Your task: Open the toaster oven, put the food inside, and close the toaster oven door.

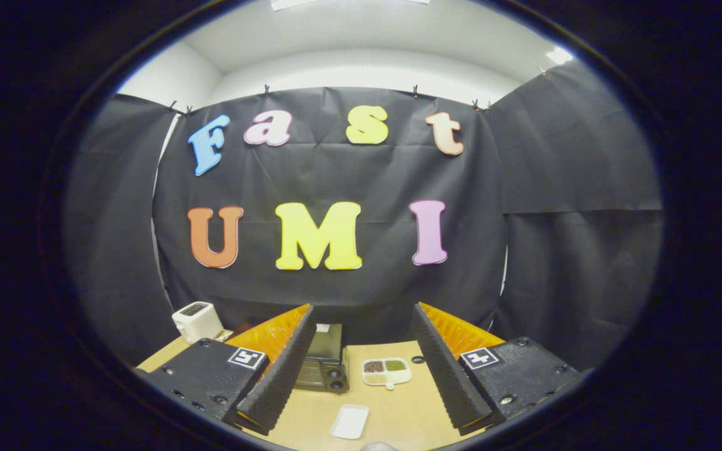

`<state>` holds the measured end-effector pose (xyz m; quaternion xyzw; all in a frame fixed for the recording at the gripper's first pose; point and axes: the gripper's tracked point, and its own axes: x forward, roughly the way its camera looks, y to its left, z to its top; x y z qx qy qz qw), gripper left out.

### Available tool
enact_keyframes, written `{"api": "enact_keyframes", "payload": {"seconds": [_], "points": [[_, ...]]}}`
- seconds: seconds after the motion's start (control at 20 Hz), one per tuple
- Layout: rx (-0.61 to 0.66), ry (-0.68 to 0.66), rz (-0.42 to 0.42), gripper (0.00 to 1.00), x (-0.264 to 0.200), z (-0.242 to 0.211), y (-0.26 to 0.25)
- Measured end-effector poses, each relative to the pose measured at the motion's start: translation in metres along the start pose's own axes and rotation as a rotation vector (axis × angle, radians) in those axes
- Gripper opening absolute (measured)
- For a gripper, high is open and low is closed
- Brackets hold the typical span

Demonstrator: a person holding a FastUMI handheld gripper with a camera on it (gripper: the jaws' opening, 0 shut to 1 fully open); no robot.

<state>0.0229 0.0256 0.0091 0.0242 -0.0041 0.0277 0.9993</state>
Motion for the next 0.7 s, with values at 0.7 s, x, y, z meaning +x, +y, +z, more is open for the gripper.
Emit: {"api": "enact_keyframes", "payload": {"seconds": [0.7], "points": [[-0.02, -0.038, 0.055, 0.98, -0.045, 0.023, -0.054]]}}
